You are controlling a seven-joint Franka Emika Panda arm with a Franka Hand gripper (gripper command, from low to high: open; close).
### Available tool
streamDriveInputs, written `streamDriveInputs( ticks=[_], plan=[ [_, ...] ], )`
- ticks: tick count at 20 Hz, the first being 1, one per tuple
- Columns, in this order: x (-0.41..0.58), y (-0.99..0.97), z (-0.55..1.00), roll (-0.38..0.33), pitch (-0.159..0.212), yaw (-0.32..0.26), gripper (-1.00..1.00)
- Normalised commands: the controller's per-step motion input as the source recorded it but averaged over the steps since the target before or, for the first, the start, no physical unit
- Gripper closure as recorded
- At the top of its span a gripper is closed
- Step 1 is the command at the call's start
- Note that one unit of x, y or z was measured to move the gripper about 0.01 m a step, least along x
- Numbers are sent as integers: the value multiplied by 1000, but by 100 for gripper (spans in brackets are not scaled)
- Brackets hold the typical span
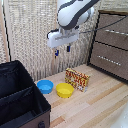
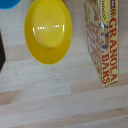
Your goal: Locate and clasp the grip of the topmost drawer. Steadily and circumspectly yank the drawer open. Discover and seize the nutrition bar using your clamp. Deposit the nutrition bar in the accessible drawer. Unclench the nutrition bar.
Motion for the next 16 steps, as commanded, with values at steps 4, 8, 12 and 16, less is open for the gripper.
streamDriveInputs(
  ticks=[4, 8, 12, 16],
  plan=[
    [10, -11, 53, -305, -18, 178, -100],
    [177, 9, 134, -356, 8, 102, -100],
    [264, 38, 206, -359, 32, 16, -100],
    [338, 34, 276, -339, 40, 0, -100]
  ],
)
